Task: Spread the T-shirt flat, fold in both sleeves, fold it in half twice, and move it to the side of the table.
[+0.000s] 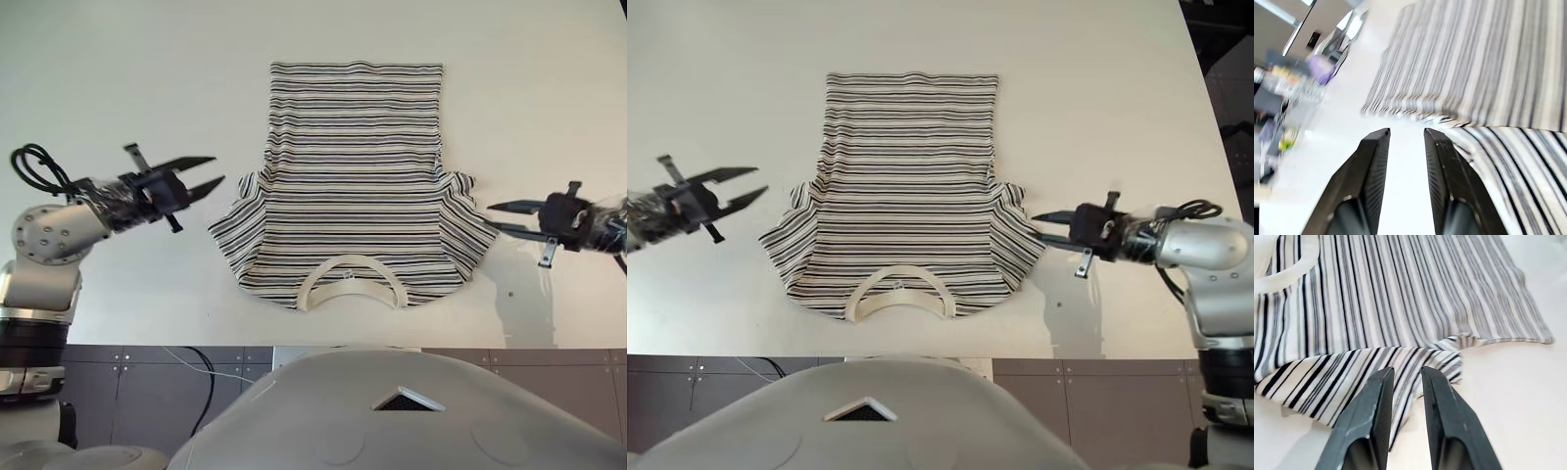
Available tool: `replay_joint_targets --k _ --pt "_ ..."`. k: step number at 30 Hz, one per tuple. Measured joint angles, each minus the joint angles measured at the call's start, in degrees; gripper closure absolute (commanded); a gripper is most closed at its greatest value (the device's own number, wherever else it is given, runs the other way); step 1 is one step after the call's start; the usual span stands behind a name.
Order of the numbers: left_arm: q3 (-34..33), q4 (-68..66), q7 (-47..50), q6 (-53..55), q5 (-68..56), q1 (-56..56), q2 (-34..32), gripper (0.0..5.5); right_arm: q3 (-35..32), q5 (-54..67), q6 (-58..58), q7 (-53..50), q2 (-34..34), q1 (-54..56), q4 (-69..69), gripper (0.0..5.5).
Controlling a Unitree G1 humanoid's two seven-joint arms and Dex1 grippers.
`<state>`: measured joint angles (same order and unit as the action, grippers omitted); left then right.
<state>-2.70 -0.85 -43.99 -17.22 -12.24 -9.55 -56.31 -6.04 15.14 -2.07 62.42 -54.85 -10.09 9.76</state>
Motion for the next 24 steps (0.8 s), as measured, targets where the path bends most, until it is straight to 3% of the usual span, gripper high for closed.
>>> replay_joint_targets --k 3,10,15,24 --pt "-2.47 0.50 3.08 12.85 -6.54 -6.24 6.15 4.23 -2.67 0.64 0.90 -2.46 0.47 -0.40 -0.78 4.49" --pt "-9.87 11.89 7.32 37.74 -20.89 -19.47 13.55 4.23 -4.61 0.12 0.87 -3.36 0.49 -0.27 -3.76 4.49" --pt "-11.76 16.51 9.57 43.59 -22.41 -22.41 16.32 4.23 -4.90 -0.34 0.88 -3.90 0.55 -1.83 -3.65 4.49" --pt "-12.17 15.09 10.54 47.97 -22.59 -18.10 19.95 4.37 -4.10 -1.52 0.87 -4.79 2.09 -1.95 -3.10 4.49"
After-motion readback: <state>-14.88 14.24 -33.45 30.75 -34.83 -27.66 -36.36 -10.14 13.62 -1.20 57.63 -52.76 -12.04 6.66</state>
